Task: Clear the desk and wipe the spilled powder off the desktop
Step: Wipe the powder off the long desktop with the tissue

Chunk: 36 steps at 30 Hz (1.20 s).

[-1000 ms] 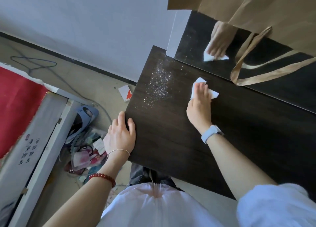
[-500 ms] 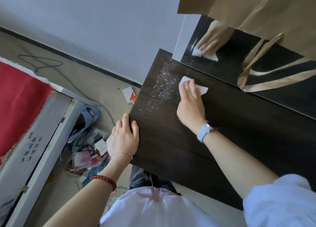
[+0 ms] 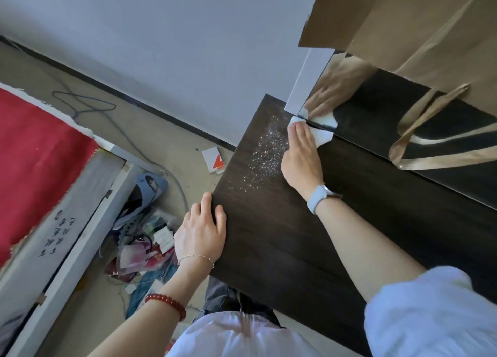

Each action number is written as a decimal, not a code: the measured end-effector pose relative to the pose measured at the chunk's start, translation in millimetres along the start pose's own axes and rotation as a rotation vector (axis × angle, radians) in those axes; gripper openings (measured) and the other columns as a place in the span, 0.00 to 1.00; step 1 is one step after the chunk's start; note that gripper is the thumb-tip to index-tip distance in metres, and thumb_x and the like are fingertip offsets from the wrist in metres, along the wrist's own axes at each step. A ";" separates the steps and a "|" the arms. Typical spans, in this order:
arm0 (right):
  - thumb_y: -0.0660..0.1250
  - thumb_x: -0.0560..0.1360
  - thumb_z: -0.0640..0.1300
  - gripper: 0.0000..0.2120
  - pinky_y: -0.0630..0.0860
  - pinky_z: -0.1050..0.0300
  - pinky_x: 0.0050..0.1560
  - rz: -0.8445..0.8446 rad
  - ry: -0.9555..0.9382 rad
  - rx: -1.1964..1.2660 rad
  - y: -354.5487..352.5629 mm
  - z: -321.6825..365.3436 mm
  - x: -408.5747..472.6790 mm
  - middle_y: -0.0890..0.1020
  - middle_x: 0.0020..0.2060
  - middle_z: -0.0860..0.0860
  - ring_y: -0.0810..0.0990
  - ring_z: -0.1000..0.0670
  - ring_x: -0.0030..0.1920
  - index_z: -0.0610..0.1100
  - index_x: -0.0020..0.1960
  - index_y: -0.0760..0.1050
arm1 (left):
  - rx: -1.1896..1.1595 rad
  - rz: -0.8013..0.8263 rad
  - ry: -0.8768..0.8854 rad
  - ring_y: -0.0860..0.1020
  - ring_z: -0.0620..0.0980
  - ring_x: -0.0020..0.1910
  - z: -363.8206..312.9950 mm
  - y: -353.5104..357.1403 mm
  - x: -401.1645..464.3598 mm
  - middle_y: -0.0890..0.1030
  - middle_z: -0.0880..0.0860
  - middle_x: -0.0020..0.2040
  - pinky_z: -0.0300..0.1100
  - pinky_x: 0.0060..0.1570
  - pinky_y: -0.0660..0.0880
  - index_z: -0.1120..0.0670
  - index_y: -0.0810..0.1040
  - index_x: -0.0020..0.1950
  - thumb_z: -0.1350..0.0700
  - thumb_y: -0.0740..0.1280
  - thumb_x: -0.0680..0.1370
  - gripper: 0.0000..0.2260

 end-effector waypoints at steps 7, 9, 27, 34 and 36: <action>0.50 0.75 0.37 0.25 0.45 0.55 0.74 0.058 -0.098 -0.019 2.6 0.8 -39.8 0.59 0.72 0.38 0.54 0.42 0.74 0.34 0.72 0.55 | -0.003 0.007 -0.013 0.74 0.56 0.56 0.1 -0.2 -0.5 0.75 0.54 0.58 0.49 0.45 0.71 0.50 0.62 0.67 0.46 0.49 0.79 0.18; 0.52 0.75 0.36 0.24 0.45 0.55 0.74 0.055 -0.035 0.016 -0.6 5.0 -24.1 0.62 0.70 0.37 0.56 0.41 0.72 0.32 0.70 0.58 | 0.002 0.008 -0.013 0.74 0.56 0.56 0.6 -0.1 0.1 0.75 0.54 0.58 0.49 0.45 0.71 0.50 0.62 0.67 0.46 0.49 0.79 0.18; 0.42 0.77 0.45 0.24 0.59 0.50 0.65 0.052 -0.131 -0.107 0.1 31.8 40.9 0.69 0.64 0.39 0.65 0.40 0.61 0.33 0.66 0.62 | 0.018 0.001 0.007 0.74 0.54 0.56 2.0 0.8 0.3 0.75 0.53 0.57 0.45 0.41 0.66 0.49 0.61 0.68 0.45 0.49 0.80 0.18; 0.44 0.77 0.47 0.26 0.48 0.53 0.74 0.310 -0.504 0.000 11.0 17.3 -50.5 0.55 0.73 0.49 0.51 0.49 0.74 0.41 0.73 0.56 | -0.003 0.012 0.017 0.73 0.54 0.57 1.3 0.1 -0.2 0.74 0.53 0.59 0.44 0.42 0.66 0.50 0.60 0.69 0.46 0.48 0.80 0.19; 0.45 0.77 0.46 0.25 0.47 0.55 0.73 0.336 -0.522 -0.062 11.2 7.6 -41.5 0.57 0.73 0.48 0.54 0.48 0.73 0.40 0.73 0.58 | -0.009 0.015 0.017 0.74 0.55 0.56 1.6 1.3 0.7 0.74 0.53 0.58 0.46 0.43 0.68 0.50 0.61 0.68 0.46 0.48 0.80 0.19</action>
Point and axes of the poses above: each hand's wrist, its own x-axis towards the middle knuckle, its own y-axis out of the palm, z = x × y, the point moved 6 cm from there along x, towards the middle knuckle
